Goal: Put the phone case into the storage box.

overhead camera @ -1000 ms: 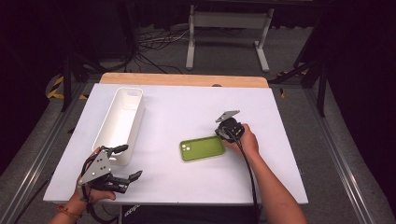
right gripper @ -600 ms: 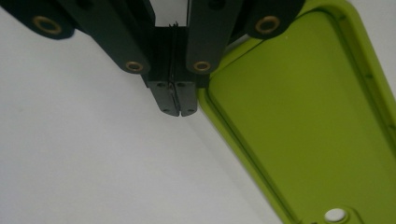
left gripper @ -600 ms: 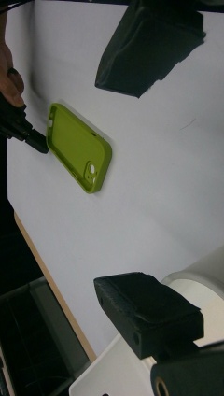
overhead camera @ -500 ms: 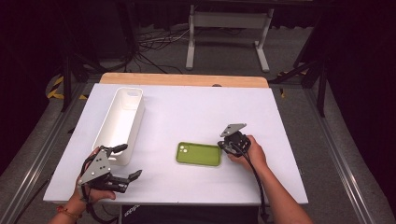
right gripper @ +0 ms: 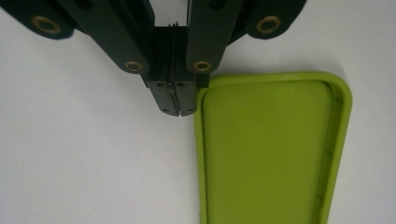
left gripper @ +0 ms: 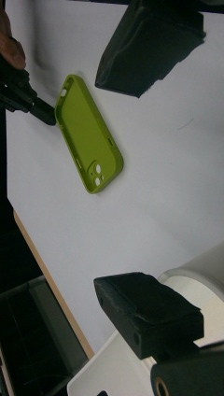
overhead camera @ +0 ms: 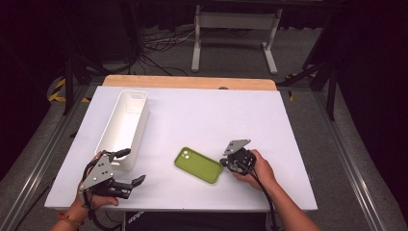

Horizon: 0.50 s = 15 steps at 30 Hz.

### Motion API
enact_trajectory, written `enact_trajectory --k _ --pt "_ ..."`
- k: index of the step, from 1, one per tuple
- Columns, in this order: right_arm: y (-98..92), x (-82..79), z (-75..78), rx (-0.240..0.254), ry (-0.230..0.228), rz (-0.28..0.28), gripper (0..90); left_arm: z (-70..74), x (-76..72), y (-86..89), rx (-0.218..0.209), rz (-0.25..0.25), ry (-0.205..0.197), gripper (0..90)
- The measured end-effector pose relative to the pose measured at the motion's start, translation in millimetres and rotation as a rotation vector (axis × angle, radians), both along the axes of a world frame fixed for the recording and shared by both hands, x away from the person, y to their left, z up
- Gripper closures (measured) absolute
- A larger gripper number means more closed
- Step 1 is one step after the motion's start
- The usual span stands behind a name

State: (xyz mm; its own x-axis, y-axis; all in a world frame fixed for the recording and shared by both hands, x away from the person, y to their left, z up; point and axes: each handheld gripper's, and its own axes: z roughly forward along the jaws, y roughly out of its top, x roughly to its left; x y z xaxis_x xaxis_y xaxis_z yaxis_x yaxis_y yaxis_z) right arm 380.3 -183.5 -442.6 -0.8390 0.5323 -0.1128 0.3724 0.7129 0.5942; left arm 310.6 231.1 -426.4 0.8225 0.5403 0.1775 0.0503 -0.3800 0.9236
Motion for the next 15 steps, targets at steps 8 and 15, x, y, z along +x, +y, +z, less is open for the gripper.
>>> enact_trajectory --k 8,15 --pt "7.4 -15.1 -0.3 0.012 0.019 0.064 89.7 -0.1 0.0 0.0 0.006 -0.002 -0.003 7.3" --pt "22.0 -23.2 -0.3 0.017 0.029 0.119 88.0 -0.5 0.2 -0.1 0.005 -0.002 0.0 7.3"
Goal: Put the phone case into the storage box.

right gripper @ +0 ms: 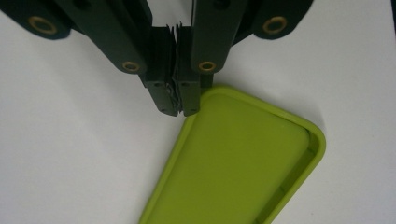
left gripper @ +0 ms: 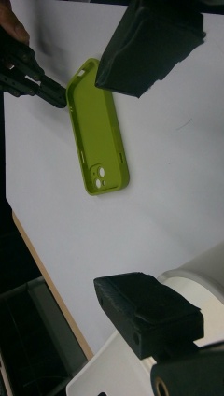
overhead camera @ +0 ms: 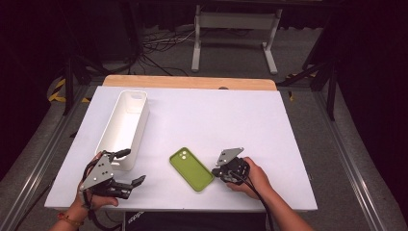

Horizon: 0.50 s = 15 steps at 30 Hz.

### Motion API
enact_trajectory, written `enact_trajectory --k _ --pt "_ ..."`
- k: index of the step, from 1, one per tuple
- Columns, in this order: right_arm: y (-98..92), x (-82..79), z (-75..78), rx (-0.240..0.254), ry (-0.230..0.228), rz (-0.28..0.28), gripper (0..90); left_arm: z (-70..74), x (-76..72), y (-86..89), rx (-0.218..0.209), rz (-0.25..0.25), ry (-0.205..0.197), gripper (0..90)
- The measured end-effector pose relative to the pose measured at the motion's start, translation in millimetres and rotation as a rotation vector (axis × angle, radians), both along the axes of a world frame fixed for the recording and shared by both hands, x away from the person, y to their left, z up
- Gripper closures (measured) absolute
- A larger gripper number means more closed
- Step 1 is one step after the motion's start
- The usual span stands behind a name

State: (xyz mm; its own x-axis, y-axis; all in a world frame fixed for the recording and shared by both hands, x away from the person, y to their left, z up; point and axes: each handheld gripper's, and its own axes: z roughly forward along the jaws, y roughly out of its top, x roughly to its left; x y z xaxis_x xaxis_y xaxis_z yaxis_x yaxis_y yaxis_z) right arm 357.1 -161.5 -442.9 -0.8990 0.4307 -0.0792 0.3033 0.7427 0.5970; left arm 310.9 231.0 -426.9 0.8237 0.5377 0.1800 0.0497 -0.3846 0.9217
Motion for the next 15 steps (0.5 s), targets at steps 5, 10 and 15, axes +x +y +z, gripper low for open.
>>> enact_trajectory --k 5,10,15 --pt "3.5 1.9 1.1 0.005 0.003 0.002 82.5 -0.3 0.3 0.4 0.0 0.002 0.003 7.3" --pt "3.1 9.2 12.8 0.045 -0.007 -0.037 71.6 -0.2 0.6 0.0 0.001 0.002 0.003 7.1" --pt "13.6 21.0 26.5 0.068 -0.025 -0.081 52.2 -0.3 0.1 -1.9 0.01 -0.003 0.0 7.0"
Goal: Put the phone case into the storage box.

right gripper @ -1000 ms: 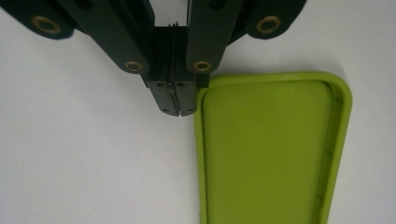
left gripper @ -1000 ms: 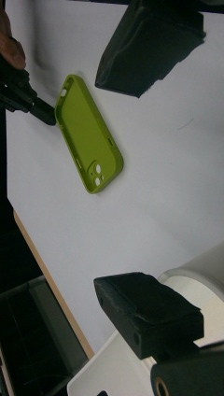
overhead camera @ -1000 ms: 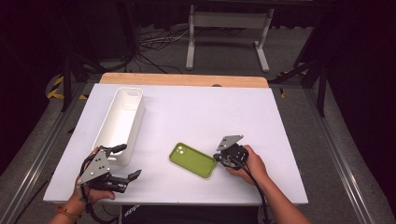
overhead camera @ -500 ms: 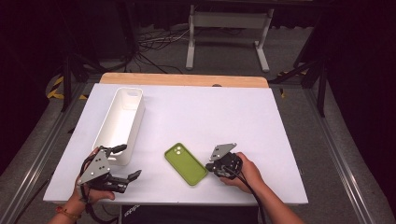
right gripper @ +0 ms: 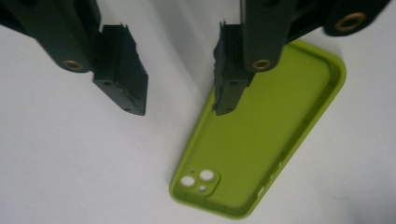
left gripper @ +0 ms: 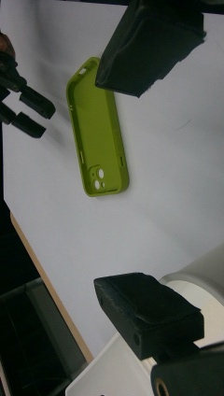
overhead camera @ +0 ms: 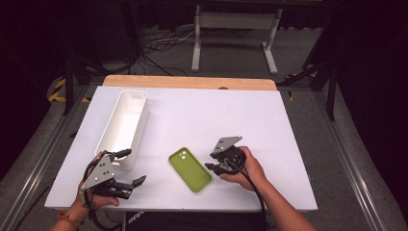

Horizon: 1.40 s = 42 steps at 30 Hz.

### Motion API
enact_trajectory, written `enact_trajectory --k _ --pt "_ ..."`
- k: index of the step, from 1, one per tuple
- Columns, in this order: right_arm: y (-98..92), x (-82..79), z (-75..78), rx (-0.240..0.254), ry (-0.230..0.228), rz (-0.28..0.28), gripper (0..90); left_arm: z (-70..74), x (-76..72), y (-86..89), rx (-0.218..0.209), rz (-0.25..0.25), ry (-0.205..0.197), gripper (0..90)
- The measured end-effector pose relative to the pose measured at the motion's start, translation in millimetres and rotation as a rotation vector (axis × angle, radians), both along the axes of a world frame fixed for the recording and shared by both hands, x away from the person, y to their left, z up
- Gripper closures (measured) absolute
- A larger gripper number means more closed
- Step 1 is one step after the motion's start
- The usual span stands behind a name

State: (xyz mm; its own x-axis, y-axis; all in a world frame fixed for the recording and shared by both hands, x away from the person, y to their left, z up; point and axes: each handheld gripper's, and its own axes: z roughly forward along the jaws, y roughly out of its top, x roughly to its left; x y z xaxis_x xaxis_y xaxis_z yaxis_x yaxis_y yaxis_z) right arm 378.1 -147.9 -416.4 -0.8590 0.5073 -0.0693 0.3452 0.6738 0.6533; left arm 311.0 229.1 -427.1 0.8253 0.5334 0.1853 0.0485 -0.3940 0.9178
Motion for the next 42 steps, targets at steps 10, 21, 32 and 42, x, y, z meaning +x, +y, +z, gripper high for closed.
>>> enact_trajectory --k 10,21,32,42 --pt "50.2 34.1 11.0 -0.091 0.034 -0.055 28.3 -1.3 -0.3 -2.1 -0.002 -0.013 0.008 6.8" --pt "85.4 76.9 0.7 -0.176 0.205 -0.12 48.4 -2.1 -0.5 -3.5 0.01 -0.029 0.019 6.8" --pt "91.8 81.3 -11.5 -0.159 0.265 -0.098 79.2 -3.4 -0.6 -5.8 0.012 -0.032 0.023 6.8" --pt "92.6 71.3 -13.6 -0.128 0.213 -0.147 85.5 -3.6 0.5 -4.9 0.021 -0.037 0.027 6.8"
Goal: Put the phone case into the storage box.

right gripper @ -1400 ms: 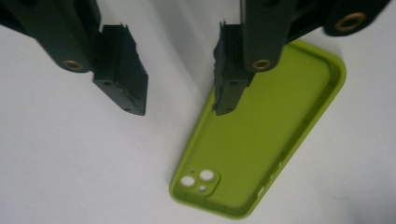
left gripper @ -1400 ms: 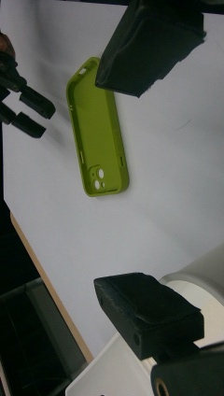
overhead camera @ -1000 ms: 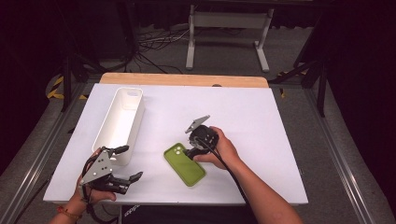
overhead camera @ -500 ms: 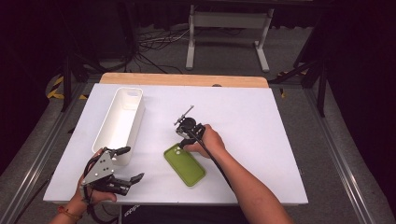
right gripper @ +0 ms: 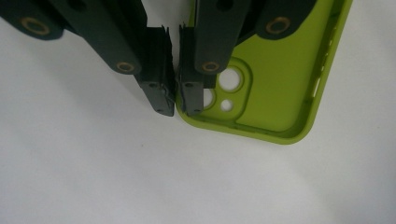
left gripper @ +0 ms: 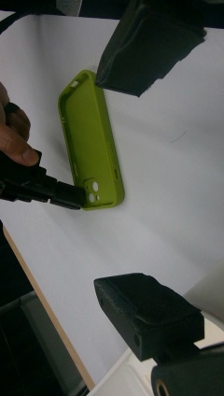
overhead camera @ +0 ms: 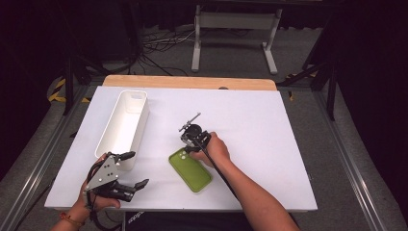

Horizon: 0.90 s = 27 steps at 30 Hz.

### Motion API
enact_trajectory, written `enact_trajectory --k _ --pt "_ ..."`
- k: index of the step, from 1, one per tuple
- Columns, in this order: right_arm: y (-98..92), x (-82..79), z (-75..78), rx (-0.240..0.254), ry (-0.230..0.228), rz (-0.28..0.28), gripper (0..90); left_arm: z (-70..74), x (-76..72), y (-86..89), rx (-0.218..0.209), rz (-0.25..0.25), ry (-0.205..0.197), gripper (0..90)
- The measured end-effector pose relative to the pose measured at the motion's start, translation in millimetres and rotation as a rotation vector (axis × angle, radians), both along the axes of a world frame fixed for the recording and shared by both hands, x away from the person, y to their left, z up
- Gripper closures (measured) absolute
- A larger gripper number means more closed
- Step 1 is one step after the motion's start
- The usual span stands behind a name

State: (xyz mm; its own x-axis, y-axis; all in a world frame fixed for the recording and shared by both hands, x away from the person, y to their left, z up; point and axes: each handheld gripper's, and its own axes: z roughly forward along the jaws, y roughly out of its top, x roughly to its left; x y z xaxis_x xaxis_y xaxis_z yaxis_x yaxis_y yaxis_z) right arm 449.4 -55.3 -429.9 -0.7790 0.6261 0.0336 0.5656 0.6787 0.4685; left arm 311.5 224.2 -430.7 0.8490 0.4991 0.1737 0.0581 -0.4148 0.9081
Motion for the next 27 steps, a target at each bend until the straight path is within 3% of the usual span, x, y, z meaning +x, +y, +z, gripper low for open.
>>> enact_trajectory --k 15,21,27 --pt "-1.6 -12.4 -0.7 0.017 -0.099 -0.045 88.1 -0.4 0.0 -1.1 -0.007 -0.002 0.011 6.8" --pt "-7.0 -18.1 8.6 0.046 -0.146 -0.052 88.2 0.6 0.3 -1.7 -0.01 -0.002 0.015 6.9" --pt "-17.1 -28.5 23.4 0.099 -0.231 -0.08 88.1 7.6 2.1 -2.2 -0.077 0.029 0.036 7.1"
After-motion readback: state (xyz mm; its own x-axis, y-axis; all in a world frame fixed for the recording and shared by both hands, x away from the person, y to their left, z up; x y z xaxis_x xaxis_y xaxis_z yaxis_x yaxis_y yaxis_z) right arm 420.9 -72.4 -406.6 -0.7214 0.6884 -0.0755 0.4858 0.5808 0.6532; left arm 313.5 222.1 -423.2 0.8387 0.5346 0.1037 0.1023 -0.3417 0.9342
